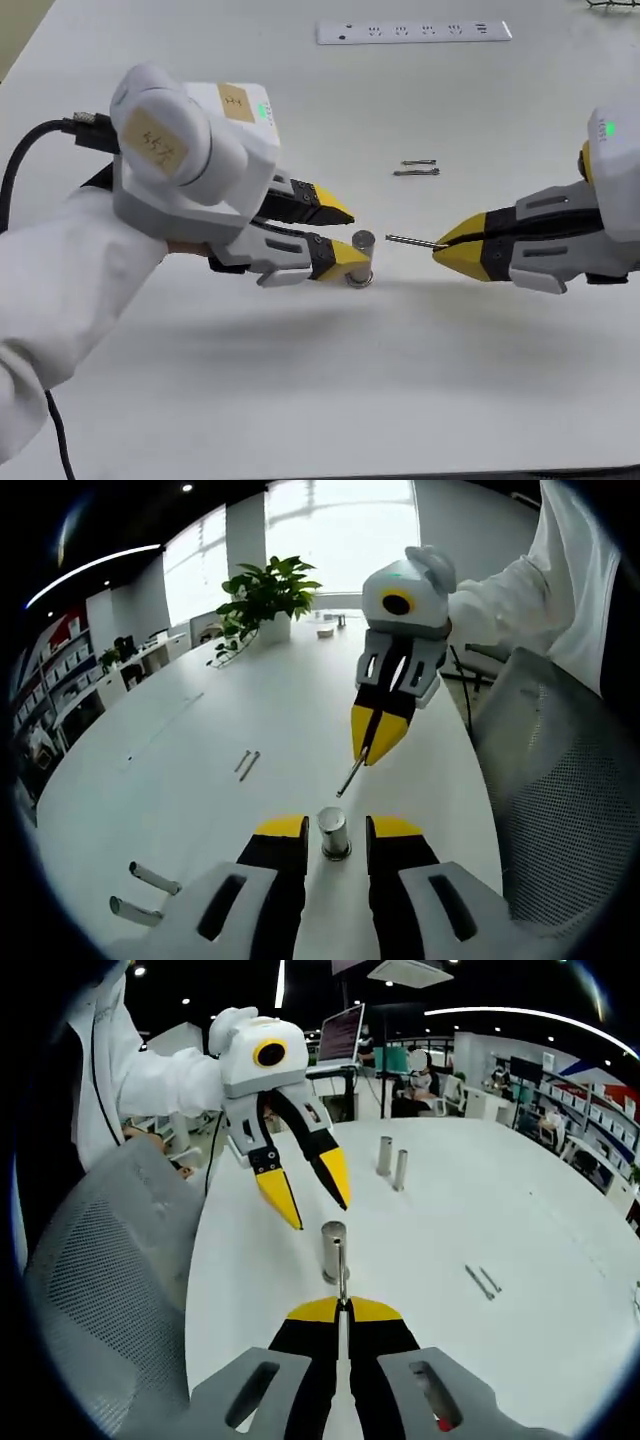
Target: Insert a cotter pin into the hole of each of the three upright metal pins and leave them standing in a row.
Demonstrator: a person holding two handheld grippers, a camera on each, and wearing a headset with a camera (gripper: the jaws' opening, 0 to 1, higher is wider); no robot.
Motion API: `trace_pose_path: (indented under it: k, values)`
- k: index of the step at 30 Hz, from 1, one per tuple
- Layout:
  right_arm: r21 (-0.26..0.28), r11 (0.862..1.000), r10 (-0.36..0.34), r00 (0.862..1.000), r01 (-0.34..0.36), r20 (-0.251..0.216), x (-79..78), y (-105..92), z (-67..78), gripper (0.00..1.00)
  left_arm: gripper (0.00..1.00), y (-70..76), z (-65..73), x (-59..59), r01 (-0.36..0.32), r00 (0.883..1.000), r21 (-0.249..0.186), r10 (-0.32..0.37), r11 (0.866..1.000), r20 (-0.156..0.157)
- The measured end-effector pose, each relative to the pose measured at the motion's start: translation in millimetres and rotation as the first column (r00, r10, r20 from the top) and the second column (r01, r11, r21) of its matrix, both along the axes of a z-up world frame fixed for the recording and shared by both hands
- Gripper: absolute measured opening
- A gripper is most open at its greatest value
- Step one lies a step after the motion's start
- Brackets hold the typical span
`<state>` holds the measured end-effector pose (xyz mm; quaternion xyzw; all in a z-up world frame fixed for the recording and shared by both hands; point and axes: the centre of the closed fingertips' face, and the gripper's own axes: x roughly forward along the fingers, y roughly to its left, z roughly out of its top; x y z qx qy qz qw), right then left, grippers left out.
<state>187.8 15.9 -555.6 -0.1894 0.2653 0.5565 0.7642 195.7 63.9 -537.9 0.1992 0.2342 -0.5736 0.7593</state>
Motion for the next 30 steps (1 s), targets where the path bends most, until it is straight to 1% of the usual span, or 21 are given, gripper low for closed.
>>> trace_pose_path:
  k: [3,6,12,14,18,20,26,28,30]
  values:
    - [0.002,1.0,0.007,1.0,-0.007,-0.007,-0.3,1.6,-0.7,0.0,0.2,-1.6,-2.5,1.4,0.005,1.0,-0.002,-0.005,1.0,-0.01]
    - [0.003,1.0,0.016,1.0,-0.016,-0.008,0.1,3.8,-0.5,0.0,0.2,-2.5,-7.1,1.6,0.016,1.0,0.007,-0.015,1.0,-0.017]
    - [0.002,0.999,0.038,0.999,-0.038,-0.013,0.3,8.1,-1.6,0.0,0.18,-2.8,-14.0,4.3,0.034,0.999,0.029,-0.033,0.999,-0.014]
    - [-0.002,0.999,0.043,0.999,-0.043,-0.013,0.2,8.5,-2.6,0.0,0.17,-3.4,-14.6,4.7,0.038,0.999,0.03,-0.037,0.999,-0.015]
    - [-0.002,0.999,0.045,0.999,-0.045,-0.016,0.6,9.2,-3.3,0.0,0.14,-5.3,-16.3,5.3,0.045,0.999,0.032,-0.044,0.998,-0.017]
    - [-0.005,0.999,0.05,0.999,-0.05,-0.017,0.3,9.4,-4.0,0.0,0.1,-4.6,-19.0,5.6,0.04,0.999,0.04,-0.038,0.998,-0.03]
    - [-0.008,0.998,0.055,0.998,-0.055,-0.015,1.4,10.7,-3.9,0.0,0.1,-5.2,-20.1,4.0,0.046,0.999,0.036,-0.045,0.998,-0.028]
    - [-0.009,0.998,0.058,0.998,-0.059,-0.016,1.8,12.0,-4.1,0.0,0.1,-5.0,-20.3,3.4,0.052,0.998,0.04,-0.051,0.998,-0.024]
    - [-0.019,0.998,0.063,0.998,-0.063,-0.014,2.2,12.1,-4.9,0.0,0.1,-4.9,-20.1,3.0,0.055,0.998,0.04,-0.054,0.998,-0.022]
